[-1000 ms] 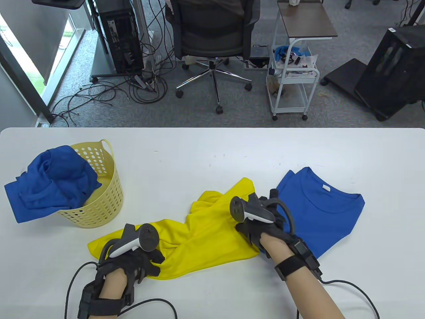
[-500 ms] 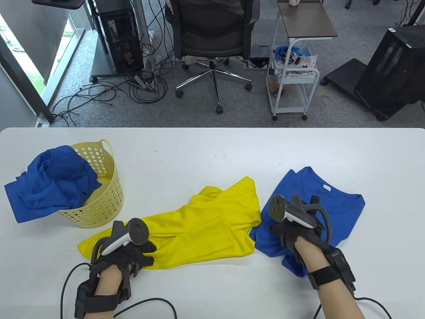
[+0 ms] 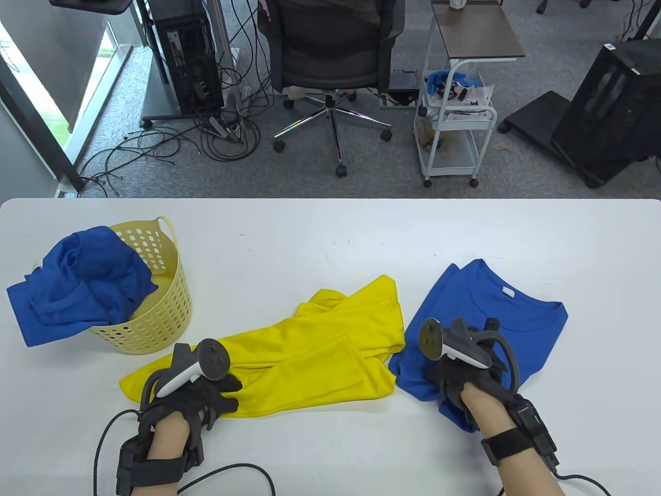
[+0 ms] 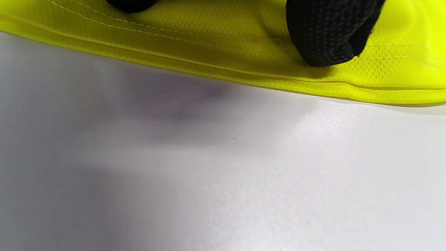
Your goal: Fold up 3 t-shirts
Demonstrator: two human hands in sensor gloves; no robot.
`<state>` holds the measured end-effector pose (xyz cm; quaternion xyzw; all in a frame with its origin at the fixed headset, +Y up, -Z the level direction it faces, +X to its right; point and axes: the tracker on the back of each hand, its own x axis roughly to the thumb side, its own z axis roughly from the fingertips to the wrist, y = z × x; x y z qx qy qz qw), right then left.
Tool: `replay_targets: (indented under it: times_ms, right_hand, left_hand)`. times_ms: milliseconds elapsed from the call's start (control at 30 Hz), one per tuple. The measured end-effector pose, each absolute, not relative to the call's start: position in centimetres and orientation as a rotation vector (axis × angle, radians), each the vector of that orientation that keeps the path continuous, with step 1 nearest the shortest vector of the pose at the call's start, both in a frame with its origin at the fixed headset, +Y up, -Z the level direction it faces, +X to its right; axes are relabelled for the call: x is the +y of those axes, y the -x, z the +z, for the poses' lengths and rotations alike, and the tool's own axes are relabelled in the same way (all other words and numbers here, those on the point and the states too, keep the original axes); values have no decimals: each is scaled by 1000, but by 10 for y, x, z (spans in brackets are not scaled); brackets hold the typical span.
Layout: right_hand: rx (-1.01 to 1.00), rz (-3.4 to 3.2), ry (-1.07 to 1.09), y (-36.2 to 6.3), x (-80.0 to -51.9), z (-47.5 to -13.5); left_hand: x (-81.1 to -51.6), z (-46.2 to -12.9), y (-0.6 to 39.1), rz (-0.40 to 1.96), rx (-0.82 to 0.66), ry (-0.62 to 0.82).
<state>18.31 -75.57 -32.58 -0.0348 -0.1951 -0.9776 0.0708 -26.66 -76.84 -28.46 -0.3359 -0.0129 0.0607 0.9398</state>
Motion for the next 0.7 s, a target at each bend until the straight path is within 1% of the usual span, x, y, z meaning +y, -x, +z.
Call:
replay_targets:
  times_ms: [167,400,700]
  right_hand:
    - [-613,-2903,109,-190,-753,-325]
    - [-628,-2886,70,-212,-753,-318]
    - [-587,-2805,19,-240,-756,-304]
  left_hand:
    - [-768,-284,267,122,-24,681]
    - [-769,-284,267,122,-23,683]
    - [-768,-283,266,120,-23,683]
